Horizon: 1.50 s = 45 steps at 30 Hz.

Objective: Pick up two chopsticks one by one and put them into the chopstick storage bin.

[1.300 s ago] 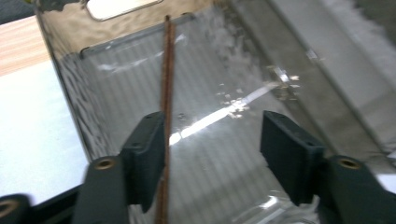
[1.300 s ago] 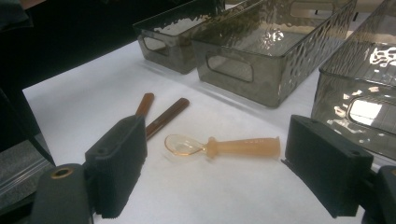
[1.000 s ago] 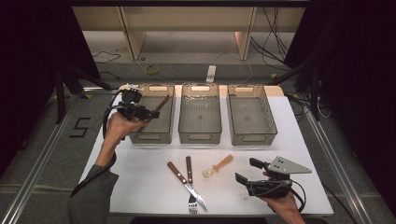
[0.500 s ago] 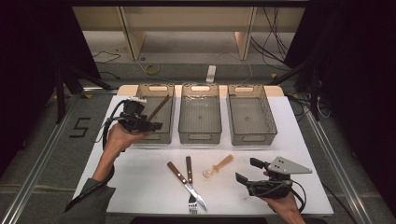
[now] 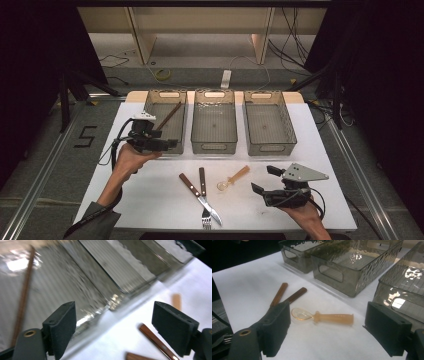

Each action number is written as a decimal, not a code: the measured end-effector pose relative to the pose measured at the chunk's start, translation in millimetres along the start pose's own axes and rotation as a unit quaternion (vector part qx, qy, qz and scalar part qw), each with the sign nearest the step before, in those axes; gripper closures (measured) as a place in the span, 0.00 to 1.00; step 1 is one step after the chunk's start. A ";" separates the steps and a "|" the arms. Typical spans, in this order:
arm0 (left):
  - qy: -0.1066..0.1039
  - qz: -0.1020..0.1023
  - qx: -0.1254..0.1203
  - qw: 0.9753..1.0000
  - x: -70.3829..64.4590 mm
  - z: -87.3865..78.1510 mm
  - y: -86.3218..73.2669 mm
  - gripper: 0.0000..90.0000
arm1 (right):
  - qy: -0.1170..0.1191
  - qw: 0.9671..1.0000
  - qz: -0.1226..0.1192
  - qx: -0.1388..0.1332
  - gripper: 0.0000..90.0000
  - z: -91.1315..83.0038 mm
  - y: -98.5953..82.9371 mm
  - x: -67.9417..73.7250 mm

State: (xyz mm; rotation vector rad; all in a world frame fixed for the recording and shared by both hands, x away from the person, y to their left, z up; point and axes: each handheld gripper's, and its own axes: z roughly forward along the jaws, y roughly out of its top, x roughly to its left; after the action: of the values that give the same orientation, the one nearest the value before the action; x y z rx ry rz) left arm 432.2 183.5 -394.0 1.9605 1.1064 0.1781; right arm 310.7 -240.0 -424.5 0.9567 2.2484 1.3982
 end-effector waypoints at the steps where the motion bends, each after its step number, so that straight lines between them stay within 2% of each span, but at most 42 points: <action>1: -0.002 0.004 0.002 1.000 -2.1 -0.4 -2.1 0.21 | 0.002 1.000 -0.002 0.004 0.24 1.3 1.4 -1.7; 4: 0.001 0.016 0.000 1.000 -8.7 -0.3 -8.3 0.21 | 0.008 1.000 -0.016 0.017 0.24 6.1 7.6 -5.6; 6: 0.003 0.020 -0.008 1.000 -10.3 0.8 -12.6 0.21 | 0.023 0.999 -0.029 0.032 0.24 10.7 12.8 -8.3; 9: 0.008 0.019 -0.017 1.000 -11.7 1.9 -20.0 0.21 | 0.041 0.996 -0.057 0.062 0.24 20.5 20.1 -12.9; 11: 0.004 0.013 -0.022 1.000 -12.6 0.8 -21.9 0.21 | 0.050 0.993 -0.066 0.081 0.24 26.9 23.6 -16.6; 12: -0.008 0.012 -0.028 1.000 -15.7 -3.0 -24.9 0.21 | 0.053 0.992 -0.067 0.087 0.24 29.8 25.0 -18.0; 14: -0.004 0.021 -0.024 0.999 -20.3 -4.9 -27.3 0.21 | 0.061 0.991 -0.072 0.097 0.24 35.0 27.2 -20.1; 19: -0.001 0.028 -0.020 0.999 -23.4 -7.4 -33.6 0.21 | 0.059 0.987 -0.087 0.118 0.24 45.2 32.0 -20.6; 27: 0.000 0.043 -0.023 0.999 -34.4 -9.0 -44.4 0.20 | 0.062 0.980 -0.118 0.148 0.24 57.9 41.7 -19.6; 32: -0.004 0.038 -0.027 0.999 -38.3 -10.9 -49.4 0.19 | 0.061 0.971 -0.147 0.178 0.25 68.5 45.5 -18.2; 35: -0.004 0.045 -0.025 0.999 -42.3 -11.6 -52.5 0.18 | 0.061 0.967 -0.153 0.192 0.25 77.7 44.5 -18.5; 37: -0.001 0.049 -0.025 0.999 -44.5 -11.7 -54.6 0.18 | 0.059 0.963 -0.164 0.208 0.25 85.0 42.6 -17.9; 40: 0.001 0.055 -0.031 0.998 -47.2 -12.7 -56.9 0.18 | 0.060 0.957 -0.174 0.224 0.26 92.9 40.2 -16.0; 44: 0.003 0.058 -0.038 0.998 -48.2 -14.9 -58.5 0.18 | 0.051 0.954 -0.185 0.232 0.26 98.9 39.3 -13.7; 45: 0.012 0.060 -0.038 0.997 -48.3 -15.7 -59.9 0.18 | 0.050 0.953 -0.186 0.232 0.26 100.2 38.9 -13.5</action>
State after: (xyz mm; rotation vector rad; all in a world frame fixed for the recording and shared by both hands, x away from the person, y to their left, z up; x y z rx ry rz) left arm 357.7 171.0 -415.3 1.9619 0.9822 0.3048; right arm 393.4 -171.4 -438.0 0.5412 2.7198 0.7861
